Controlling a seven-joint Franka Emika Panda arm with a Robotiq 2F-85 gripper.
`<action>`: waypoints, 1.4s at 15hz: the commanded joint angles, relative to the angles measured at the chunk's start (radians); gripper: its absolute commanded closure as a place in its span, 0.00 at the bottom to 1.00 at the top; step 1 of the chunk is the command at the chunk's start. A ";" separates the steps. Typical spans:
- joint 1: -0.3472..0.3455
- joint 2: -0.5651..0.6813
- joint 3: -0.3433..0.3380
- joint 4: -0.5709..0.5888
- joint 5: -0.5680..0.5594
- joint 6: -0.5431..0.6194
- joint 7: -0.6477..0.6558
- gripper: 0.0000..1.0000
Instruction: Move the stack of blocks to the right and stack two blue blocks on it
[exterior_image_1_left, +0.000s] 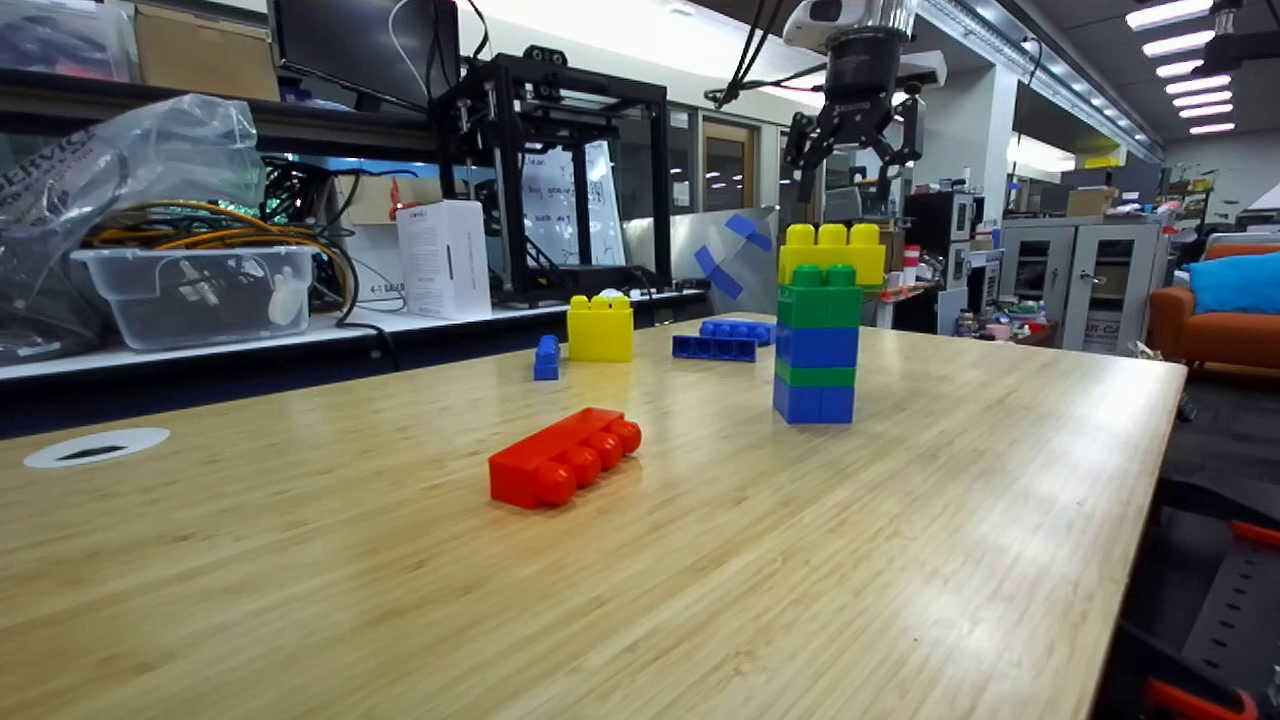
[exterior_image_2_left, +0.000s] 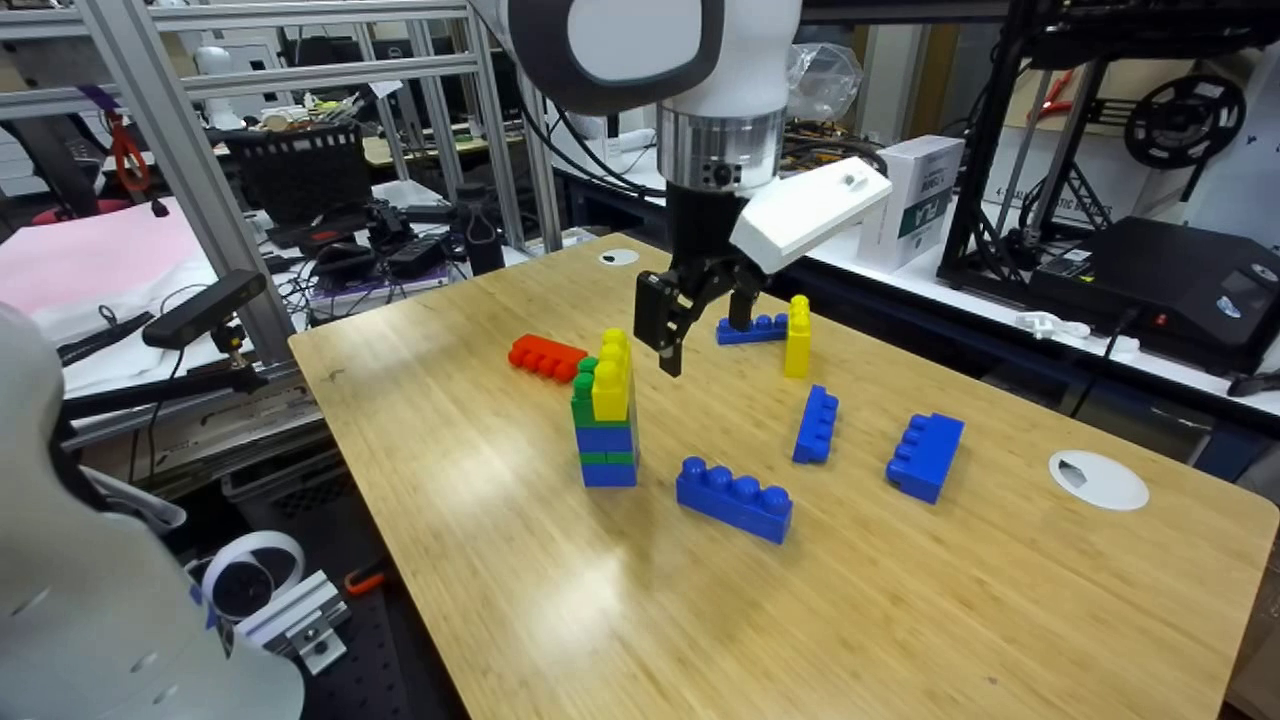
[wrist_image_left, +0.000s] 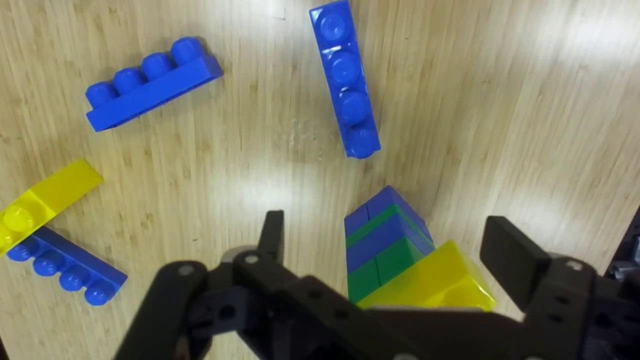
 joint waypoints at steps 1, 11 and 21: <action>-0.033 0.059 0.040 -0.019 0.037 0.086 -0.074 0.00; -0.071 0.174 0.105 -0.055 0.113 0.202 -0.222 0.00; -0.118 0.274 0.164 -0.052 0.144 0.243 -0.346 0.00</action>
